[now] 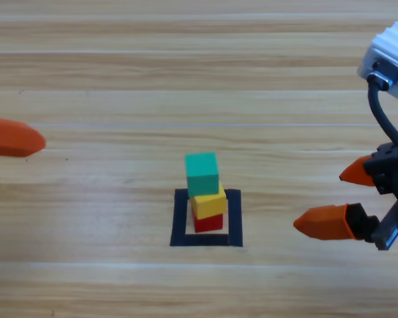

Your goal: Stack the blocks in the rectangular block: red at the bottom, yellow in the middle, green on top

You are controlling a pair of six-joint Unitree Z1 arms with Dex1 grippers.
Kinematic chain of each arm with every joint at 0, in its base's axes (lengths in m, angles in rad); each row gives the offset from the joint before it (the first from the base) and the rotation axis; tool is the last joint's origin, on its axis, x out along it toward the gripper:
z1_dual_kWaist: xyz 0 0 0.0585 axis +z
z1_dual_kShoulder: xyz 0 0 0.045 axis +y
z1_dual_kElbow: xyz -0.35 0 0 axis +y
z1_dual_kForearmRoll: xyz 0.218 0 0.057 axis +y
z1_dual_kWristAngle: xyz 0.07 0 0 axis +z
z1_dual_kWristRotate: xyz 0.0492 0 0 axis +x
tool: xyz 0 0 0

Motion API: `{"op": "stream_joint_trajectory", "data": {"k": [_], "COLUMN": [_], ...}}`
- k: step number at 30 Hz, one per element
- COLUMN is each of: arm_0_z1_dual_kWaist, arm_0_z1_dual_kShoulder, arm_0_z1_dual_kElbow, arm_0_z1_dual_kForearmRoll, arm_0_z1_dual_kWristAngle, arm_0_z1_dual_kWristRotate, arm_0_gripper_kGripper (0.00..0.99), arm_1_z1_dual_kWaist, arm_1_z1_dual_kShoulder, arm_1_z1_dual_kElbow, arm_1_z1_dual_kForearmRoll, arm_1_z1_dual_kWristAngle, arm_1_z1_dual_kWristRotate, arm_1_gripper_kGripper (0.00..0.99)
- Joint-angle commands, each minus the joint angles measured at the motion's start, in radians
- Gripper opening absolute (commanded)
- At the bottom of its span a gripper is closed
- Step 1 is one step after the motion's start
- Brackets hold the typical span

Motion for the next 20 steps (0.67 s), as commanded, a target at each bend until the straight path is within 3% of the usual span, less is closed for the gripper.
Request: {"op": "stream_joint_trajectory", "data": {"k": [1, 8, 20], "arm_0_z1_dual_kWaist": [-0.047, -0.085, -0.107], "arm_0_z1_dual_kShoulder": [0.028, 0.091, 0.137], "arm_0_z1_dual_kElbow": [0.118, 0.221, 0.255], "arm_0_z1_dual_kForearmRoll": [-0.199, -0.4, -0.435], "arm_0_z1_dual_kWristAngle": [-0.004, -0.044, -0.042], "arm_0_z1_dual_kWristRotate": [0.166, 0.34, 0.358], "arm_0_gripper_kGripper": [0.99, 0.99, 0.99], "arm_1_z1_dual_kWaist": [-0.009, -0.009, -0.009], "arm_1_z1_dual_kShoulder": [0.005, -0.011, -0.011], "arm_1_z1_dual_kElbow": [0.029, 0.037, 0.037], "arm_1_z1_dual_kForearmRoll": [0.004, 0.004, 0.001], "arm_1_z1_dual_kWristAngle": [-0.019, -0.012, -0.009], "arm_1_z1_dual_kWristRotate": [-0.011, -0.012, -0.011], "arm_1_gripper_kGripper": [0.948, 0.948, 0.948]}}
